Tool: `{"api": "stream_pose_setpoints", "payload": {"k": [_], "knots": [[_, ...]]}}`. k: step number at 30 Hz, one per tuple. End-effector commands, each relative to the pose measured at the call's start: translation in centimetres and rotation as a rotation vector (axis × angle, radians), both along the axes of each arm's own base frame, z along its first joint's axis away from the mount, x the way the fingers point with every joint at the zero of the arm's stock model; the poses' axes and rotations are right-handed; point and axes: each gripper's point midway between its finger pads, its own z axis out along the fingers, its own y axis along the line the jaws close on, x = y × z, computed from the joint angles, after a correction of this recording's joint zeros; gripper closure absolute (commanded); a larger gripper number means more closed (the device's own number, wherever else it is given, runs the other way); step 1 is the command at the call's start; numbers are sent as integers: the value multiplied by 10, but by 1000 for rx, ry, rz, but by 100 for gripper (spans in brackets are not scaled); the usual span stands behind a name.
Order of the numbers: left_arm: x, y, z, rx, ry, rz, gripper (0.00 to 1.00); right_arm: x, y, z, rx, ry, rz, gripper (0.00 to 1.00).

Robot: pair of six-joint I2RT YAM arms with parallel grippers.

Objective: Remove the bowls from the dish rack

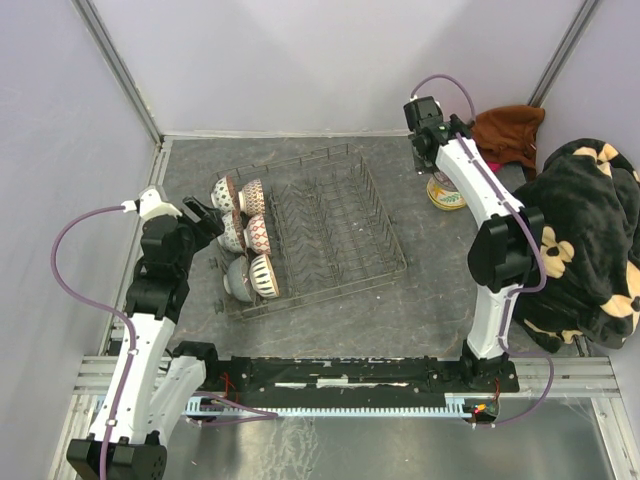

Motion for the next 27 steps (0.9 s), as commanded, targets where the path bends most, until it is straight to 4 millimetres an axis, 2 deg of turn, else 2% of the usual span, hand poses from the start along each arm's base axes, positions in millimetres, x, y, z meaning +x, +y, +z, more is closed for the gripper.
{"api": "stream_pose_setpoints", "payload": {"k": [1, 17, 27], "knots": [[6, -2, 28, -22, -79, 1, 16, 14, -19, 22, -93, -47, -31, 99], [9, -1, 31, -14, -79, 4, 16, 33, -35, -32, -122, 48, -64, 99], [10, 0, 29, -15, -73, 7, 16, 41, -37, -50, -90, 58, -76, 99]]}}
